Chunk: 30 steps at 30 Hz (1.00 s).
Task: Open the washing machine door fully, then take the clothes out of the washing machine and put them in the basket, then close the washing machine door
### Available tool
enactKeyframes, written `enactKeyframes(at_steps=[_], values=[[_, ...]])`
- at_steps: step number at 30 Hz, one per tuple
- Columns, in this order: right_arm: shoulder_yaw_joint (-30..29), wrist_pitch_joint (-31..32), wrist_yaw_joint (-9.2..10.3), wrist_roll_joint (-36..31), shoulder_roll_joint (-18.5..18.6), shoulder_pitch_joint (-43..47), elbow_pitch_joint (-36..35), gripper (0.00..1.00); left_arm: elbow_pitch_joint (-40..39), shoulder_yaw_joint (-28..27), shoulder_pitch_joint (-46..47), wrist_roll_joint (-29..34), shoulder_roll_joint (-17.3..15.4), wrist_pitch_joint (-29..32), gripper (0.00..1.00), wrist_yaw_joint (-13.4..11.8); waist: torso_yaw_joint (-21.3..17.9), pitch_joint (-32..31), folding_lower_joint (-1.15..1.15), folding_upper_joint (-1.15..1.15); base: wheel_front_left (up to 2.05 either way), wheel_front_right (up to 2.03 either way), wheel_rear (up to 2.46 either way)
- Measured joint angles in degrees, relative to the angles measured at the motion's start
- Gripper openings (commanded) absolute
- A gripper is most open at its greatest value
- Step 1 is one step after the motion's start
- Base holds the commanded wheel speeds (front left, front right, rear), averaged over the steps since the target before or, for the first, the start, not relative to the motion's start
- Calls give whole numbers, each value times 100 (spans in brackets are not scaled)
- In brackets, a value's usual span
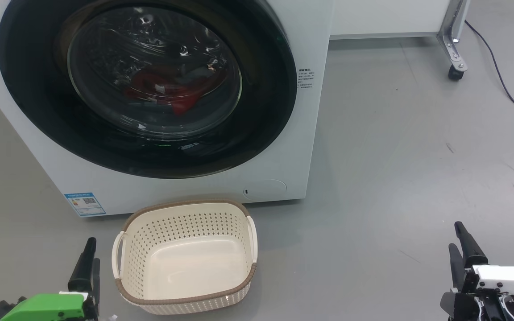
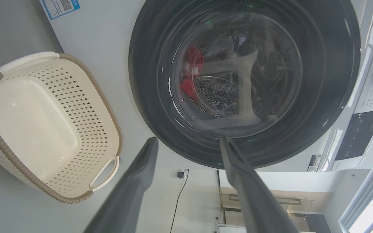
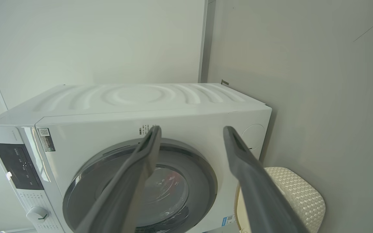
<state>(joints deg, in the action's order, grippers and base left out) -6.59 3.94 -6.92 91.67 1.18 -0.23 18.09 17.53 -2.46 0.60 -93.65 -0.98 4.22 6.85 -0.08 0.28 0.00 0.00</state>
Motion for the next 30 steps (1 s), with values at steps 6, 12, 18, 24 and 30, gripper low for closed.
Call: enactKeyframes(at_steps=[6,12,18,24,30], values=[[44,-146,0,-163,33,-19,-10,100,-66,82,47,134,0,-137,100,0,-1,4,0,0,0,0,0],[156,-283,0,-494,126,-42,-11,100,-116,215,96,426,-45,-307,100,0,0,8,0,0,0,0,0],[332,-439,0,-1082,313,-54,-7,100,-119,381,128,1083,-246,-474,100,0,3,13,0,0,0,0,0],[594,-588,35,-1927,535,-158,-3,100,-108,526,237,1814,-363,-628,100,0,8,12,0,0,0,0,0],[828,-715,155,-2626,651,-196,-4,100,-185,577,276,2543,-401,-705,100,-57,14,14,0,0,0,0,0]])
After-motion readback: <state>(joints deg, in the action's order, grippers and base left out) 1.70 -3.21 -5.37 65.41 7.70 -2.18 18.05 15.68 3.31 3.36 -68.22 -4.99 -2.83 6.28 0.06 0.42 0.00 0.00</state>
